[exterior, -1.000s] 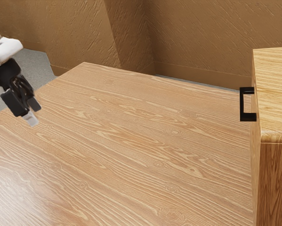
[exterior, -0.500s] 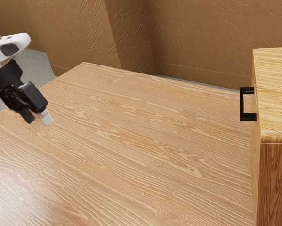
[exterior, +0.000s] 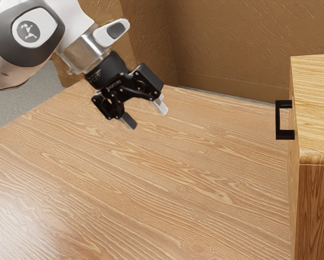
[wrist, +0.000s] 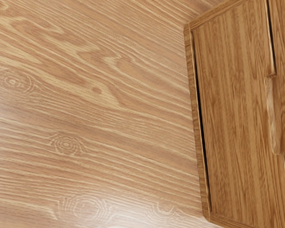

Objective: Pull the drawer handle with one arm to open the drawer

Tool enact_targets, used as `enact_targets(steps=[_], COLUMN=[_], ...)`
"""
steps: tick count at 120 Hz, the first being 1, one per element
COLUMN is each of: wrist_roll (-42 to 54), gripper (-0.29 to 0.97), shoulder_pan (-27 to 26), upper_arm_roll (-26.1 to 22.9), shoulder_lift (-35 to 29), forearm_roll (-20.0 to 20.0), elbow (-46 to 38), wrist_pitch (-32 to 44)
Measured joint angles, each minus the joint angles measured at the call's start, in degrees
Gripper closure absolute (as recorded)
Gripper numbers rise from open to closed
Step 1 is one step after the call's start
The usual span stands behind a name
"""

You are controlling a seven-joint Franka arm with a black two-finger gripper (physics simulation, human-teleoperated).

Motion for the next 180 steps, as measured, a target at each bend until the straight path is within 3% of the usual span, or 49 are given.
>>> enact_targets(steps=[27, 52, 61, 68, 180], wrist_roll=[-4.41, -7.33, -8.19, -8.79, -13.83], gripper=[0.02, 0.03, 0.03, 0.03, 0.03], shoulder_pan=[0.25, -3.86, -12.67, -15.32, -19.85], upper_arm_roll=[-5.36, -6.04, 2.2, 5.49, 3.24], shoulder_lift=[5.47, 8.75, 10.47, 11.4, 21.17], forearm_roll=[-0.24, 0.44, 0.55, 0.55, 0.14], elbow=[5.75, 11.23, 12.37, 12.93, 21.37], wrist_pitch=[2.71, 3.47, 3.6, 3.68, 7.41])
